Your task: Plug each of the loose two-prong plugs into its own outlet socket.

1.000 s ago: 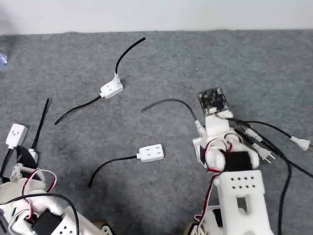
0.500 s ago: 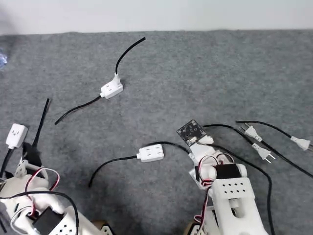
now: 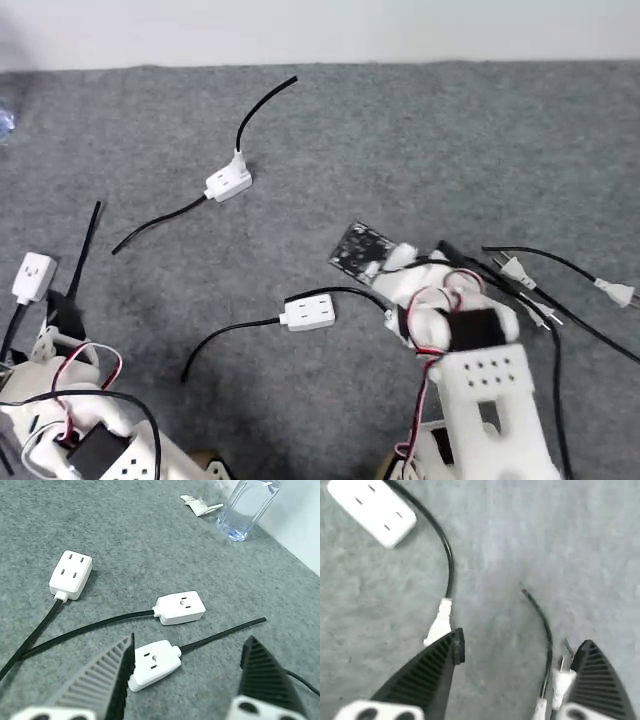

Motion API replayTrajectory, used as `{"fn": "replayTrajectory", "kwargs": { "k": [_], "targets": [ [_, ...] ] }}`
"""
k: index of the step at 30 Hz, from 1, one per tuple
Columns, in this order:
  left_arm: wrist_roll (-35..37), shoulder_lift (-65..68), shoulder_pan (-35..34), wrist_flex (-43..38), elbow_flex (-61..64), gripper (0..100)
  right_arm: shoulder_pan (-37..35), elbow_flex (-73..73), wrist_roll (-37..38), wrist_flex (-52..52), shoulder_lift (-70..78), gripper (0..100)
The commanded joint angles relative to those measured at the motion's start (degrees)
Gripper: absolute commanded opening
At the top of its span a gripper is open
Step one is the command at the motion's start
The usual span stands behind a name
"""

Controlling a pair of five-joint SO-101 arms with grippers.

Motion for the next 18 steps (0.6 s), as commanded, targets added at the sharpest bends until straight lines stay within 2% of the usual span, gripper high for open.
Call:
{"fn": "replayTrajectory", "kwargs": {
  "k": [1,15,18],
  "targets": [
    [-0.44,-0.97,0.44,-1.49,-0.31,32,-2.68,-2.02,0.7,-4.09,8.04,31.4],
    [-0.53,-0.97,2.2,-1.67,0.31,32,-2.95,-7.3,0.7,-13.41,34.95,31.0],
    [-0.53,-0.97,2.2,-1.67,0.31,32,-3.03,-10.02,0.97,-13.23,38.73,21.4]
  ]
}}
